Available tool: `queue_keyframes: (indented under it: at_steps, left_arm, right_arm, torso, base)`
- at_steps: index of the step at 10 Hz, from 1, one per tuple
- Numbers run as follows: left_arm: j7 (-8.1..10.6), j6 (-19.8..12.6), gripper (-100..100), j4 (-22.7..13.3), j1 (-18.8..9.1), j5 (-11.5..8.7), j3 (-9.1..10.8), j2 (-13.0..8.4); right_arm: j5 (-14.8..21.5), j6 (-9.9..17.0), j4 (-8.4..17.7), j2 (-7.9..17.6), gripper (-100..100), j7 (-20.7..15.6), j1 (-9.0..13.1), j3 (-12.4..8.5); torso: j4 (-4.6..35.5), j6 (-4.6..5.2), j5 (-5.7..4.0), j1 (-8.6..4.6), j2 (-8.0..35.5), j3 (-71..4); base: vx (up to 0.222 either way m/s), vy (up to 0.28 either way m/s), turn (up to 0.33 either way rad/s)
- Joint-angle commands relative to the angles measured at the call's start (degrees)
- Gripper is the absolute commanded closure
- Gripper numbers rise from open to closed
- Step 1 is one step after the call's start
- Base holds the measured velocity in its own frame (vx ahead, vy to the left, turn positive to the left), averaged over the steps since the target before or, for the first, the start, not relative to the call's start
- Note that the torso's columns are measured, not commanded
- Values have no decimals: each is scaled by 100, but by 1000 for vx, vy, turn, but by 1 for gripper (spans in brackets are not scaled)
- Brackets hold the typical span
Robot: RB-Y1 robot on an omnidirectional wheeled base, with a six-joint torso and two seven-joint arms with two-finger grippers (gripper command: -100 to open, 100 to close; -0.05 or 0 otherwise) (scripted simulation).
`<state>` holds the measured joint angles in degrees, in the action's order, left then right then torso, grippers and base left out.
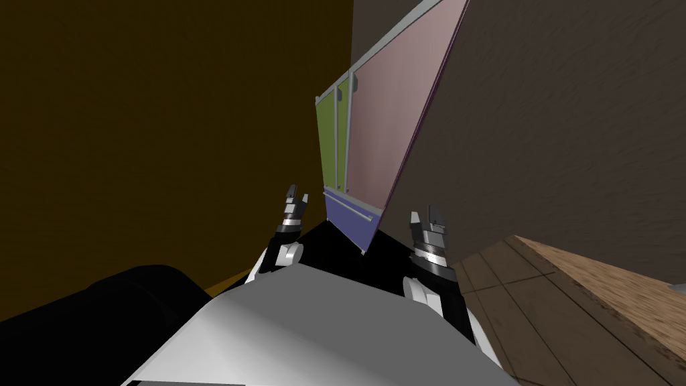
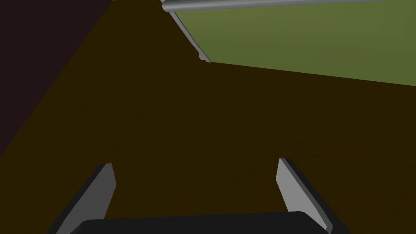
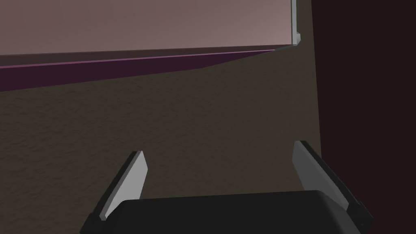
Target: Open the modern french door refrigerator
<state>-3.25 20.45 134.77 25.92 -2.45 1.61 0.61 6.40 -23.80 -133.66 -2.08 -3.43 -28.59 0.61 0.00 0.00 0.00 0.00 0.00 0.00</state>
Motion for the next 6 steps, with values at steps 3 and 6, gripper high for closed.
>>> queue_keyframes:
  at_steps: [3, 6]
  left_arm:
    - [0, 0, 0, 1, 0, 0, 0, 0]
    - [0, 0, 0, 1, 0, 0, 0, 0]
  right_arm:
    - [0, 0, -1, 0, 0, 0, 0, 0]
    - [0, 0, -1, 0, 0, 0, 0, 0]
  torso:
    - [1006, 0, 0, 0, 1003, -2014]
    - [2268, 0, 0, 0, 2269, -4536]
  base:
    - [0, 0, 0]
    - [0, 0, 0]
